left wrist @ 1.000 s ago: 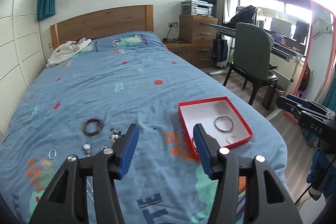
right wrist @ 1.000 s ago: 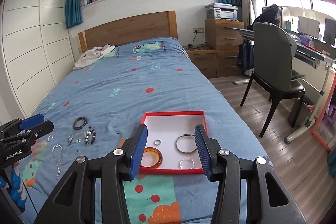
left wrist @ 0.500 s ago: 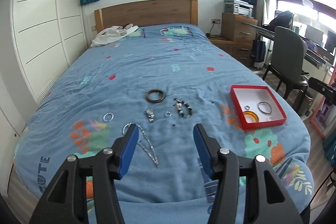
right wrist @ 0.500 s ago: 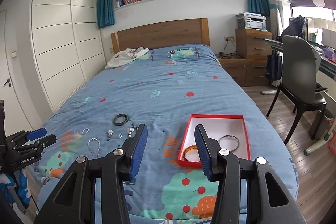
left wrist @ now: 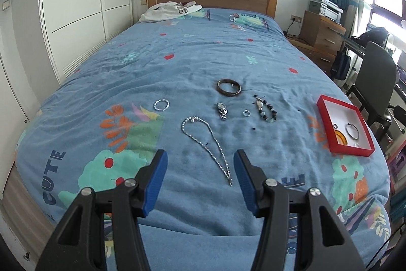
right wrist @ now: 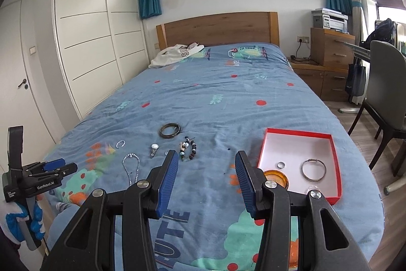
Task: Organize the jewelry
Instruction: 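Withdraw both tools from the box toward the remaining jewelry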
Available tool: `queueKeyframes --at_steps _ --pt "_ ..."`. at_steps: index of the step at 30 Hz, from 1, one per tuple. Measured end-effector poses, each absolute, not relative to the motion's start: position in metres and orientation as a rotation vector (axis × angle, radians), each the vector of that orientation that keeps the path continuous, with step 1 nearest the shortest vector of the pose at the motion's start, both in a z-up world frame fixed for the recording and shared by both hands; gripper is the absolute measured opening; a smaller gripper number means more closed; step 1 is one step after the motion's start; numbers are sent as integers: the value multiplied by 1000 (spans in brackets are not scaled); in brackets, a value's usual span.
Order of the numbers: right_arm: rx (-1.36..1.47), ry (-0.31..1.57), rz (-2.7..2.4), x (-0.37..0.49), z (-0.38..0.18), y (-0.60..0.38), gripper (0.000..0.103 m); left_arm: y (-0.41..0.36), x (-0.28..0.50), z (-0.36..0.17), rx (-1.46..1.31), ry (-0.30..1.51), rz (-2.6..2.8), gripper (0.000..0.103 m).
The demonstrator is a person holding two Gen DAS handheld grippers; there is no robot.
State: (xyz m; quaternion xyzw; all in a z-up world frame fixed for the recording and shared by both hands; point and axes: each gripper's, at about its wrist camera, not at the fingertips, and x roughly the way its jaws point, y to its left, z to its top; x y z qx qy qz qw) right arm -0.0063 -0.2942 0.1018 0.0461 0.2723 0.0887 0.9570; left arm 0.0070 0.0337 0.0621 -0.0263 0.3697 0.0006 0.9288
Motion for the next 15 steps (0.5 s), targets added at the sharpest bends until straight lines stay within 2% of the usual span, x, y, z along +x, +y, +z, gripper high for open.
queueKeyframes --at_steps 15 --pt "113 648 282 55 51 -270 46 18 65 12 -68 876 9 53"
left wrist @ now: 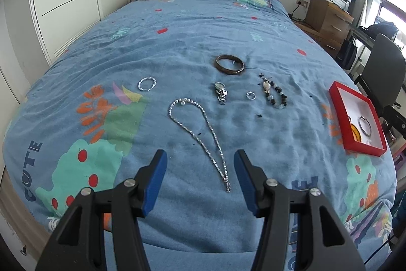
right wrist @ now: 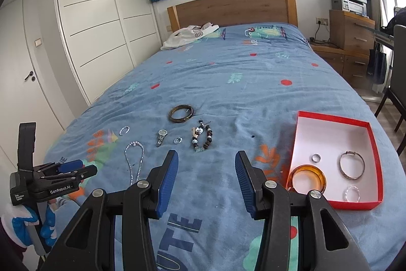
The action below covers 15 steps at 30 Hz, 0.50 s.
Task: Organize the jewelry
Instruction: 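Withdraw both tools from the box toward the remaining jewelry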
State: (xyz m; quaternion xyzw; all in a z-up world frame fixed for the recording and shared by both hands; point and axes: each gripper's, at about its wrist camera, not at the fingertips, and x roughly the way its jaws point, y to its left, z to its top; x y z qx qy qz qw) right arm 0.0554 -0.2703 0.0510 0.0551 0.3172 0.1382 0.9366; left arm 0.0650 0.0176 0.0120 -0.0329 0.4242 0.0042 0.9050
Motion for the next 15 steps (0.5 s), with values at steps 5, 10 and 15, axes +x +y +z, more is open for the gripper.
queueKeyframes --at_steps 5,10,15 --pt "113 671 322 76 36 -261 46 15 82 -2 -84 910 28 53" --pt "113 693 364 93 22 -252 46 12 95 -19 -87 946 45 53" --pt "104 713 398 106 9 -243 46 9 106 -34 -97 972 52 53"
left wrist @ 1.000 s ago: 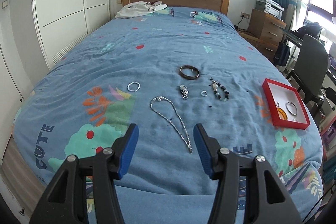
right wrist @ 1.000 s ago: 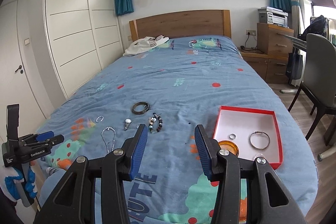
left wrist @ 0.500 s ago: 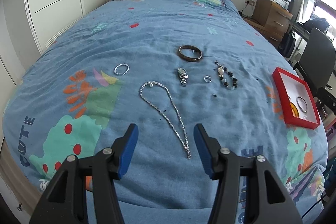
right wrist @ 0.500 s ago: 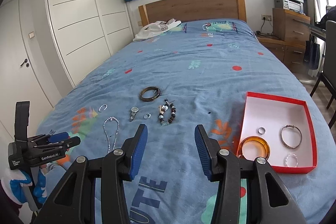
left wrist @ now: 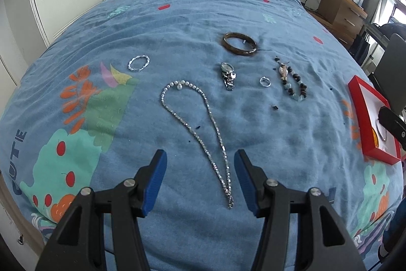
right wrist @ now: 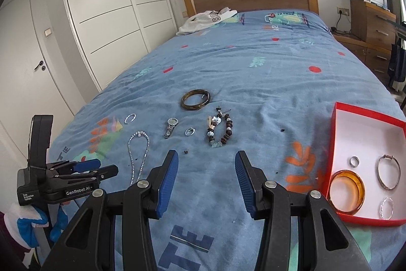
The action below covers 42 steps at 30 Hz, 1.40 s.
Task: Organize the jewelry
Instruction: 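Withdraw both tools from the box toward the remaining jewelry, then grasp the silver bead necklace with the left tool while the right tool grasps the small silver ring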
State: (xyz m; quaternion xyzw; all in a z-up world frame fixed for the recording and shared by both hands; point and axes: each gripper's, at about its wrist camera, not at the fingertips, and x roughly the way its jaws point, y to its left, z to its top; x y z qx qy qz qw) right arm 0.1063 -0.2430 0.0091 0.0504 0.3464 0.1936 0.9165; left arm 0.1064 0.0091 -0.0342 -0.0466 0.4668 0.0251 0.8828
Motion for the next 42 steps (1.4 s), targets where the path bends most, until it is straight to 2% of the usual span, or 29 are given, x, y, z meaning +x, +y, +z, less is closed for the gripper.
queueKeyframes --at_steps 27,34,38,42 --pt "77 779 511 161 -39 -196 46 9 141 -83 -164 1007 49 53" --pt "65 779 547 183 -47 -175 40 14 148 -91 -168 992 66 53" --pt "57 782 554 200 -54 -163 38 19 152 -94 -171 974 75 52" --pt "51 792 546 217 -63 -153 37 28 158 -96 -183 953 92 39"
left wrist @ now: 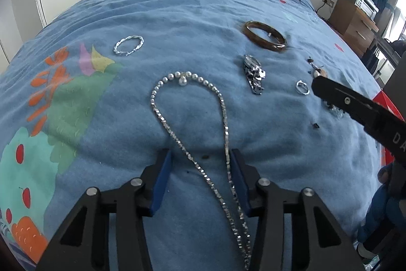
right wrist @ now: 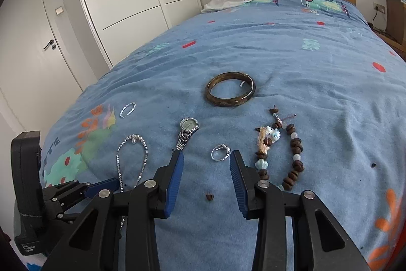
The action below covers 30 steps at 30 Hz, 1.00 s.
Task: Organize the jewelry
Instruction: 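Grasp the silver bead necklace with the left tool while the right tool grasps the small silver ring, then carry the necklace and ring into the red box and release both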
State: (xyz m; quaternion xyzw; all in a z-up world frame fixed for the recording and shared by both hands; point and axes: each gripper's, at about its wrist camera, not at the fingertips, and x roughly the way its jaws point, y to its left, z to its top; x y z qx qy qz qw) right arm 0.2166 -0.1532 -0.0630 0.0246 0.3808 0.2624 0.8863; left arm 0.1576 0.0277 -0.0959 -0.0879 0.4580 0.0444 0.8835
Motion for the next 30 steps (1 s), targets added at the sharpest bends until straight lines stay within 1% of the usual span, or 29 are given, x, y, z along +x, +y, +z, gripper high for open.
queueKeyframes --at_steps 4,7,9,12,13,14,17,19,21,24,30 --pt "47 810 529 228 -72 -148 36 39 164 -97 -205 935 106 28" --pt "39 817 517 234 -77 -146 36 42 167 -97 -205 924 110 25" --pt "34 828 512 237 -81 -146 34 42 167 -97 -198 917 111 25" --pt "28 843 498 240 -87 -145 26 42 168 -97 -200 912 110 24" --pt "28 846 493 242 -89 -144 20 42 167 -97 -200 912 111 23" --pt "27 851 487 243 -91 -144 20 43 167 -97 -199 911 112 22" --pt "17 853 492 242 -91 -143 20 42 166 -96 -192 909 115 17" --pt "8 847 495 240 -89 -143 20 41 165 -94 -187 907 112 9" --pt "6 836 500 236 -85 -143 20 40 164 -90 -184 903 106 6" --pt "10 822 513 229 -77 -143 20 37 160 -83 -183 893 89 4" --pt "24 790 519 207 -54 -153 20 32 149 -60 -208 857 48 4"
